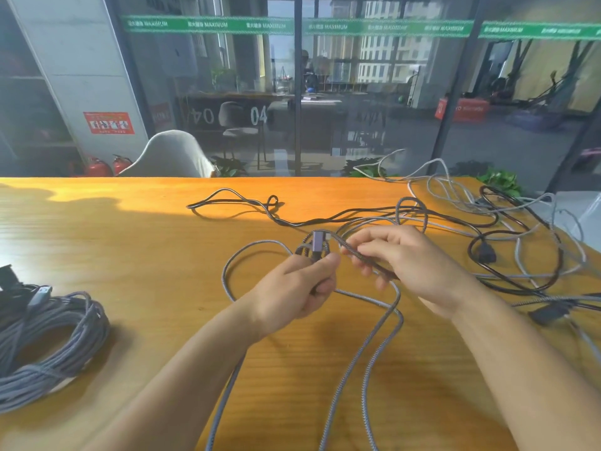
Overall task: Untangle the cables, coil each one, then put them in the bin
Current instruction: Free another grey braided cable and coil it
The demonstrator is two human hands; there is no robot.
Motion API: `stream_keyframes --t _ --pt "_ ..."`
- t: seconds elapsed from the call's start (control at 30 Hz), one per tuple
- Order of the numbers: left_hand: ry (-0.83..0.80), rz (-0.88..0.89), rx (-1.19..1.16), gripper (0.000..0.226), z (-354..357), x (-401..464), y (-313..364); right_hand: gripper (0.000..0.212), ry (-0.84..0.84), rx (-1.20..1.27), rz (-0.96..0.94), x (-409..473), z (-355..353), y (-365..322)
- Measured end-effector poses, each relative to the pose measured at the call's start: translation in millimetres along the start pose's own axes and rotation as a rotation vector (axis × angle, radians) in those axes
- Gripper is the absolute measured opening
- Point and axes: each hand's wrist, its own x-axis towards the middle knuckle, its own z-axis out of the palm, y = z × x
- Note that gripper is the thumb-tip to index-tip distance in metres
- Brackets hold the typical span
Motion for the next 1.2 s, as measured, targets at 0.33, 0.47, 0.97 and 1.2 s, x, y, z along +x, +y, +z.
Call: stream_keyframes --t 0.33,0.47,0.97,1.2 --pt "0.224 0.034 -0.144 0.050 1 3 -5 0.025 -0.035 -0.269 -0.274 -10 13 0" --pt "0.303 0.062 -0.169 0.061 3 2 -1 0.022 -0.070 -0.155 -0.323 -15 25 -8" --pt "0.529 0.120 -0.413 0.041 -14 2 -1 0.032 0.159 -0.818 -0.523 -26 36 -14" --pt "0.506 0.154 -0.514 0.041 -18 3 0 0.025 -0.299 -0.913 -0.452 -31 51 -20"
